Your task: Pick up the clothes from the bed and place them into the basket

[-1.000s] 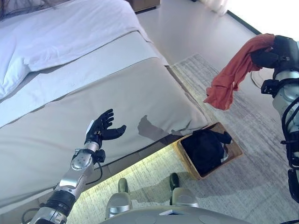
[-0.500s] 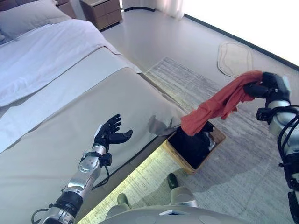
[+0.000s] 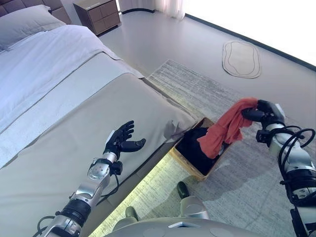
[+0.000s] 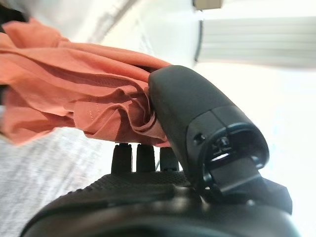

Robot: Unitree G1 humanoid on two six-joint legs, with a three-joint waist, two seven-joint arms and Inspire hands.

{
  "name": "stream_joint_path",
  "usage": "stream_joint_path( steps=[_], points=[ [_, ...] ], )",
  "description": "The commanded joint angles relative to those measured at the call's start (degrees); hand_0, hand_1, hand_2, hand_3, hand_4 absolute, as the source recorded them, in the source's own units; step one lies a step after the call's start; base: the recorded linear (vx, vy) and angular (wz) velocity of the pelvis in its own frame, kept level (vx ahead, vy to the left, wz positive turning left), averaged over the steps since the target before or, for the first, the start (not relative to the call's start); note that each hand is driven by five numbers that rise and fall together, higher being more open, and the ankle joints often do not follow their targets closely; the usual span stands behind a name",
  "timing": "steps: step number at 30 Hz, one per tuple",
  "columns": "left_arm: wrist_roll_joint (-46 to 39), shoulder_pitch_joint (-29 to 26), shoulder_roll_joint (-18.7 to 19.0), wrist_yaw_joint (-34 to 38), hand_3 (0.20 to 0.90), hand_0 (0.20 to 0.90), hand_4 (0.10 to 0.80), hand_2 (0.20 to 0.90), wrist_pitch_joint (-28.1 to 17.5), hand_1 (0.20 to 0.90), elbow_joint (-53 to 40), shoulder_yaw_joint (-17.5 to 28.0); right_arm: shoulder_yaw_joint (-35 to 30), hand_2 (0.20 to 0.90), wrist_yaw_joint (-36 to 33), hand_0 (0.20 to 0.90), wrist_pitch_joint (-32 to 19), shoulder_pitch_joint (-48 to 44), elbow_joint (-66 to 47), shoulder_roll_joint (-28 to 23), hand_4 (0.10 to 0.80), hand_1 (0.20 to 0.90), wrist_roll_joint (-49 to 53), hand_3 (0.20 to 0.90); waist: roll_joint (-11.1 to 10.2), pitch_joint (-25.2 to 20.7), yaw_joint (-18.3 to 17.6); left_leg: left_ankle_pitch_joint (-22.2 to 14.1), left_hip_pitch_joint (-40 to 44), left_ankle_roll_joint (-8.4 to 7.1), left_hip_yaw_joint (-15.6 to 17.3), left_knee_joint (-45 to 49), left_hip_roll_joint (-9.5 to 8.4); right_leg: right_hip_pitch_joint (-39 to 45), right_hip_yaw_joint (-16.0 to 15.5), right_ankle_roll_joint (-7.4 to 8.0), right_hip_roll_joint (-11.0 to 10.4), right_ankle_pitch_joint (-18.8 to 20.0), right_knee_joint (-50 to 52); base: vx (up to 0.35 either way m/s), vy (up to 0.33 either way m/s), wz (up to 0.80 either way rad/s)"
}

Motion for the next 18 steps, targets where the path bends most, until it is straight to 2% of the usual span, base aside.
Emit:
stream_joint_path(
  steps=[1,3,4,5,11,18],
  points=[
    [2.0,-6.0,0.1,0.4,0.900,0.900,0.800,0.900,-3.6,0.900,-0.6,-1.1,-0.5,0.300,-1.7,0.300,-5.0,-8.4,1.9,-1.9,0.100,0.300,-1.7,0.200,0.3,-2.5,2.2,-4.2,2.2,-0.87,-3.1,0.4,3.45,-1.7,-1.7,-0.02,-1.2,-0.1,4.3,0.000,0.000,0.00],
    [2.0,-6.3,0.1,0.6,0.900,0.900,0.800,0.900,-3.6,0.900,-0.7,-1.3,-0.2,0.300,-2.6,0.300,-4.7,-8.8,3.4,-1.5,0.100,0.300,-1.7,0.200,0.4,-2.3,2.4,-4.2,2.2,-0.89,-3.1,0.4,3.50,-1.7,-1.8,-0.08,-1.1,-0.1,4.3,0.000,0.000,0.00],
    [1.8,-6.4,0.1,0.7,0.900,0.900,0.800,0.900,-3.6,0.900,-0.8,-1.5,0.1,0.655,-2.8,0.655,-4.8,-9.0,5.1,-1.4,0.515,0.655,-1.4,0.615,0.6,-2.2,2.5,-4.1,2.1,-0.92,-3.3,0.4,3.53,-1.7,-2.0,-0.11,-1.2,-0.1,4.2,0.000,0.000,0.00],
    [1.8,-6.5,0.1,0.8,0.900,0.900,0.800,0.900,-3.7,0.900,-0.8,-1.6,0.3,0.900,-3.0,0.900,-4.7,-9.2,5.9,-1.2,0.800,0.900,-1.2,0.900,0.6,-2.1,2.6,-4.1,2.1,-0.93,-3.3,0.4,3.54,-1.6,-2.0,-0.13,-1.2,-0.1,4.2,0.000,0.000,0.00],
    [1.2,-6.8,0.5,1.2,0.900,0.900,0.800,0.900,-4.0,0.900,-0.9,-2.3,0.3,0.900,-5.8,0.900,-4.7,-8.5,10.6,0.5,0.800,0.900,-1.0,0.900,1.4,-1.7,3.0,-3.8,1.8,-1.06,-3.7,0.4,3.66,-1.5,-2.1,-0.34,-1.2,-0.1,4.2,-0.001,0.000,0.01],
    [1.1,-6.6,0.1,1.4,0.900,0.900,0.800,0.900,-4.6,0.900,-1.1,-2.5,-0.3,0.900,-6.5,0.900,-5.6,-6.9,10.0,0.8,0.800,0.900,-1.1,0.900,1.7,-1.6,2.6,-3.8,1.8,-1.06,-3.5,0.4,3.61,-1.6,-1.8,-0.30,-1.2,0.0,4.0,0.000,0.000,0.00]
  ],
)
